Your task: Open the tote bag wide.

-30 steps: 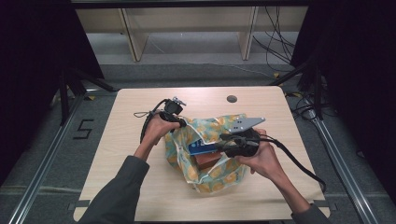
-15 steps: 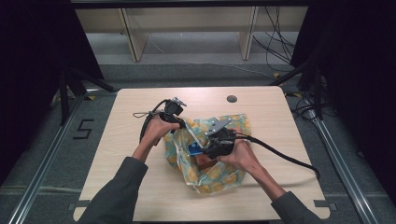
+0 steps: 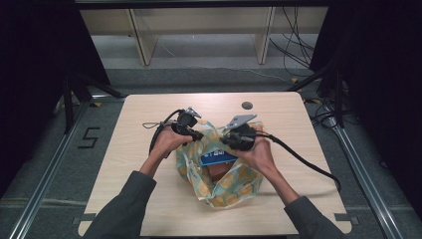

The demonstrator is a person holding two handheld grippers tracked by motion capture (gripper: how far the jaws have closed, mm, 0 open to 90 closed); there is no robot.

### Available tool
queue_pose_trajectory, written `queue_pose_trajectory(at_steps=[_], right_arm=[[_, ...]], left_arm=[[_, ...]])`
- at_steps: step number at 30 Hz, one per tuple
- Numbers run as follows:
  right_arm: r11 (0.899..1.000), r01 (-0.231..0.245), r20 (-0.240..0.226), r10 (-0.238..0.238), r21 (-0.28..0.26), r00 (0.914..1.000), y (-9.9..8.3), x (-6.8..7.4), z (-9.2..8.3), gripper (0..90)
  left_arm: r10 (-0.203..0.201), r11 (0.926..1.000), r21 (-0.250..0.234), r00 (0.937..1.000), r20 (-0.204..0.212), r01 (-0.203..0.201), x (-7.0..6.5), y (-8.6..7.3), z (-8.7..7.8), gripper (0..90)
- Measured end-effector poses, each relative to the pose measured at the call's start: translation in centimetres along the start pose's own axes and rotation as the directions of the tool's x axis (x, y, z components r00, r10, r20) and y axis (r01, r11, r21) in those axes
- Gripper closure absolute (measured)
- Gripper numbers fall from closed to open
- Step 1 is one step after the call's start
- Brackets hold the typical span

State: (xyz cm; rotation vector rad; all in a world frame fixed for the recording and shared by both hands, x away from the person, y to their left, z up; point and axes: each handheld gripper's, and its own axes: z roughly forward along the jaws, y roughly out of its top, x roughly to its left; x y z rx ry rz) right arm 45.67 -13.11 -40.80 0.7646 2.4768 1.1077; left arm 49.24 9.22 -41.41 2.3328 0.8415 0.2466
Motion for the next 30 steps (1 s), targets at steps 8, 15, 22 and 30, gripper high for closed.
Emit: queue_pose_trajectory(at_steps=[8, 15, 22, 30], right_arm=[[0.984, -0.173, 0.192, 0.162, 0.038, 0.9678, -0.3, -7.7, -0.7, 90.0], [0.947, -0.292, 0.215, 0.260, 0.133, 0.9412, -3.6, -10.4, 1.6, 90.0], [0.920, -0.325, 0.174, 0.291, 0.220, 0.9407, -5.4, -10.8, 1.8, 84.6], [0.926, -0.357, 0.069, 0.350, 0.126, 0.9340, -4.5, -9.4, -3.3, 67.1]], left_arm=[[0.087, 0.9960, 0.016, 0.9933, 0.076, -0.088, -1.5, -0.7, -0.1, 87.2], [0.121, 0.9926, -0.001, 0.9878, 0.097, -0.122, -2.1, -0.7, -0.3, 86.4], [0.008, 0.9988, -0.048, 0.9997, 0.025, -0.007, -0.6, -0.8, 0.2, 81.5], [0.136, 0.9888, -0.060, 0.9905, -0.018, -0.137, -3.7, 0.8, -2.9, 49.3]])
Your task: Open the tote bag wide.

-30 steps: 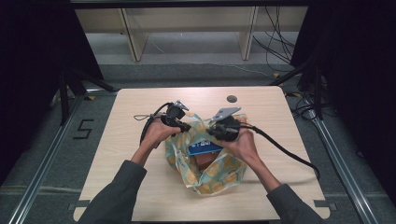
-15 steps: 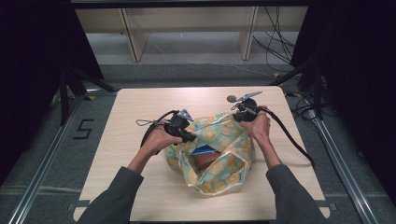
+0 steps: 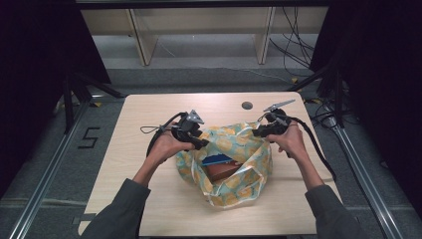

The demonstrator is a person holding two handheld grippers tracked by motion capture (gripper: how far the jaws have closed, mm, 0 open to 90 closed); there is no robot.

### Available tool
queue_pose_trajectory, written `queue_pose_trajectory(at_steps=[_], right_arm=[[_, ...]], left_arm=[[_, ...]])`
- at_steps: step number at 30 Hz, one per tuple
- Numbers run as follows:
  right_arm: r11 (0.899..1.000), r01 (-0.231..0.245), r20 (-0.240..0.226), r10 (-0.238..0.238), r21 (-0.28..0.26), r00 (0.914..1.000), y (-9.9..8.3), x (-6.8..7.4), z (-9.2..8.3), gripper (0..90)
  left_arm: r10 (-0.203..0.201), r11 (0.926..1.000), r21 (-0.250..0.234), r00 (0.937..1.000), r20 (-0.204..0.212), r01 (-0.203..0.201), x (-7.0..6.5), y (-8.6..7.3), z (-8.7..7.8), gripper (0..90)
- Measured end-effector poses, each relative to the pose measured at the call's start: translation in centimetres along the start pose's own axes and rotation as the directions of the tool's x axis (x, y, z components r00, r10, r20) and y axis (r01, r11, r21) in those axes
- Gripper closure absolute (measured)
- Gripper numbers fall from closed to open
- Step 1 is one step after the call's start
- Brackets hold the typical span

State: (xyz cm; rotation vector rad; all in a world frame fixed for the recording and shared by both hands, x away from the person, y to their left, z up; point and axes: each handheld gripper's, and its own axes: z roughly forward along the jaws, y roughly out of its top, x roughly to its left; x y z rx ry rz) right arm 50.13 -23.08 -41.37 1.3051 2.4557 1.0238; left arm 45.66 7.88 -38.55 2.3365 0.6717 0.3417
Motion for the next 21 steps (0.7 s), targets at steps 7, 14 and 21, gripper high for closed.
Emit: queue_pose_trajectory(at_steps=[7, 14, 21], right_arm=[[0.998, 0.041, -0.034, -0.043, -0.041, 0.9985, -0.2, 0.7, -1.6, 65.5], [0.992, 0.083, -0.072, -0.090, -0.091, 0.9934, -1.2, 2.5, -2.7, 64.1], [0.988, 0.134, -0.116, -0.143, -0.082, 0.9830, -3.3, 4.7, -3.6, 59.1]], left_arm=[[0.099, 0.9944, -0.044, 0.9937, 0.053, -0.096, -2.7, 2.6, 0.2, 40.1], [0.172, 0.9826, 0.057, 0.9816, 0.083, -0.177, -4.1, 4.1, 4.0, 31.3], [0.201, 0.9652, 0.144, 0.9712, 0.128, -0.219, -4.4, 4.1, 7.6, 37.8]])
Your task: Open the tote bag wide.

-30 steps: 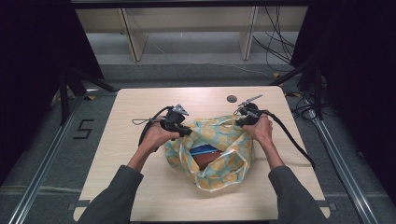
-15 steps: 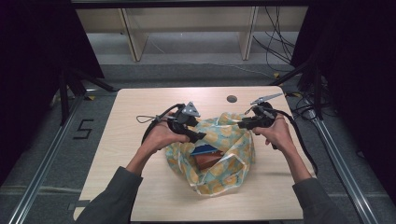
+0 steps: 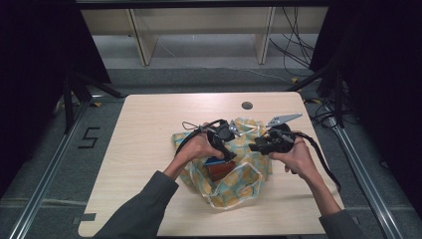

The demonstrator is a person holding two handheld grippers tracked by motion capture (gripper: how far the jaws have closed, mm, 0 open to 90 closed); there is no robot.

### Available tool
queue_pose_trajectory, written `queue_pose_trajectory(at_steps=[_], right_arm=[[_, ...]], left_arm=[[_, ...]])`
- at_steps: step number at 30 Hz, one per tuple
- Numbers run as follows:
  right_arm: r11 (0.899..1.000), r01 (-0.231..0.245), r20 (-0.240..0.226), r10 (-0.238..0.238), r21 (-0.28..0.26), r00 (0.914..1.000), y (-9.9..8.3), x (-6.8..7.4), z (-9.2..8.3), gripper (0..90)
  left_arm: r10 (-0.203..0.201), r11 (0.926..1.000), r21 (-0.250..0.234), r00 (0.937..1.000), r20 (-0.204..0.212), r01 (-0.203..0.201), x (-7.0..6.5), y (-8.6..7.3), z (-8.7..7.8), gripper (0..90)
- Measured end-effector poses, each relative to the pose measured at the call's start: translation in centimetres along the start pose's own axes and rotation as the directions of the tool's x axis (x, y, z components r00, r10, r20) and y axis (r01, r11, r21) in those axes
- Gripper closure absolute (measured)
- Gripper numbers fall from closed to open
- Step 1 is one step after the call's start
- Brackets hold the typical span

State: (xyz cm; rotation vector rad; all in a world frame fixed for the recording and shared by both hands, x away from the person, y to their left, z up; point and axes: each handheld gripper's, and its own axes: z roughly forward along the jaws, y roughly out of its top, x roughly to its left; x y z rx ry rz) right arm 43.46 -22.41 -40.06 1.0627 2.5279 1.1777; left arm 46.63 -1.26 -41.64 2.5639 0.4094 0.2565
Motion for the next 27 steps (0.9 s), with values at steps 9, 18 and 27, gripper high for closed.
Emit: queue_pose_trajectory(at_steps=[9, 18, 27], right_arm=[[1.000, 0.021, -0.012, -0.020, 0.018, 0.9997, -1.2, 2.1, 0.3, 47.9], [0.994, -0.111, 0.173, 0.113, -0.020, 0.9785, -1.3, 0.5, 1.4, 38.9], [0.985, -0.169, 0.135, 0.163, 0.034, 0.9774, -2.0, -0.4, 3.4, 44.7]], left_arm=[[-0.054, 0.9972, -0.055, 0.9980, -0.034, 0.052, 1.6, 0.1, 0.2, 84.1], [-0.136, 0.9850, -0.113, 0.9898, -0.041, 0.131, 2.7, -0.4, -0.2, 85.4], [-0.154, 0.9788, -0.141, 0.9876, -0.031, 0.148, 3.0, -0.6, -0.7, 86.2]])
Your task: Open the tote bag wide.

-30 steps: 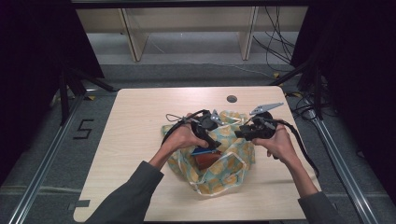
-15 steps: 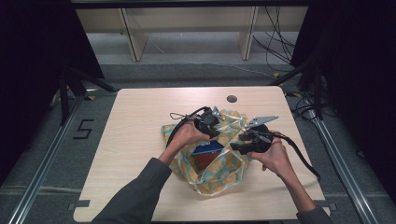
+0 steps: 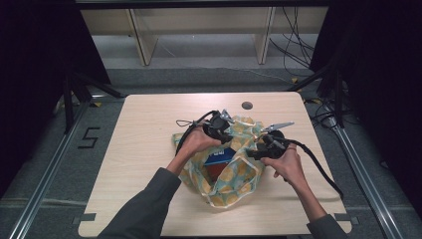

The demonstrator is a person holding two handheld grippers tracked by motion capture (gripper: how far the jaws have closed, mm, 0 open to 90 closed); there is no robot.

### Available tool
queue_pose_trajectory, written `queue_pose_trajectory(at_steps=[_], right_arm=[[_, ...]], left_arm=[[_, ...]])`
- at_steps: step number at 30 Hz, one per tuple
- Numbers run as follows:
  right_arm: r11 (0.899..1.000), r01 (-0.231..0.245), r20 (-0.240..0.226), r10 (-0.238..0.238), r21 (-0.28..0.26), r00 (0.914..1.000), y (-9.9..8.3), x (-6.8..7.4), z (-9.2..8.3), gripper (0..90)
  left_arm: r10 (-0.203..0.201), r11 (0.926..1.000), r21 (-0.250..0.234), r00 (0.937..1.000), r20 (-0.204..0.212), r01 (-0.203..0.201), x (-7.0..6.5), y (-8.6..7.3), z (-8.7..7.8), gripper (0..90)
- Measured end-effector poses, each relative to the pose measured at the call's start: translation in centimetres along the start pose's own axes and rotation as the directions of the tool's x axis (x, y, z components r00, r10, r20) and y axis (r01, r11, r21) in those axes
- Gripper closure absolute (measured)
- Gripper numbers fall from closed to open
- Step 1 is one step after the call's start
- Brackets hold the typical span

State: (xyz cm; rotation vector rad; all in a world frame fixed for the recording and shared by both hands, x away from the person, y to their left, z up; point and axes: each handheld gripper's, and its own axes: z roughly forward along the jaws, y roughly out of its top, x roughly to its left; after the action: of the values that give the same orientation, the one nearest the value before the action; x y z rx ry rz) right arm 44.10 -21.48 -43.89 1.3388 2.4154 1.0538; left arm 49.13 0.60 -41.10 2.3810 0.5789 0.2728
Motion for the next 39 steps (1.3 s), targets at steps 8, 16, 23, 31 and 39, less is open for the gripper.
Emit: queue_pose_trajectory(at_steps=[8, 16, 23, 31, 39], right_arm=[[0.994, 0.100, -0.080, -0.102, -0.033, 0.9915, -0.5, 0.4, 1.1, 89.4], [0.989, 0.079, -0.090, -0.090, -0.126, 0.9919, 0.0, -2.1, -4.5, 90.0], [0.993, 0.081, 0.051, -0.086, 0.089, 0.9950, -4.5, -5.5, -3.4, 90.0], [0.957, 0.157, 0.064, -0.177, 0.246, 0.9821, -5.9, -4.3, -0.8, 90.0], [0.995, 0.076, 0.048, -0.079, 0.056, 0.9957, -3.3, -3.3, -6.1, 60.2]], left_arm=[[-0.019, 0.9998, 0.000, 0.9998, 0.002, 0.019, 0.6, -0.3, 0.1, 87.0], [-0.037, 0.9993, -0.001, 0.9993, -0.005, 0.037, 1.4, -0.7, 0.0, 88.5], [-0.127, 0.9915, -0.030, 0.9919, -0.012, 0.126, 3.4, -1.4, 0.2, 88.9], [-0.229, 0.9728, -0.042, 0.9728, -0.034, 0.228, 4.7, -1.5, 1.7, 87.4], [-0.233, 0.9711, -0.068, 0.9699, -0.070, 0.228, 4.0, -1.5, -0.4, 59.5]])
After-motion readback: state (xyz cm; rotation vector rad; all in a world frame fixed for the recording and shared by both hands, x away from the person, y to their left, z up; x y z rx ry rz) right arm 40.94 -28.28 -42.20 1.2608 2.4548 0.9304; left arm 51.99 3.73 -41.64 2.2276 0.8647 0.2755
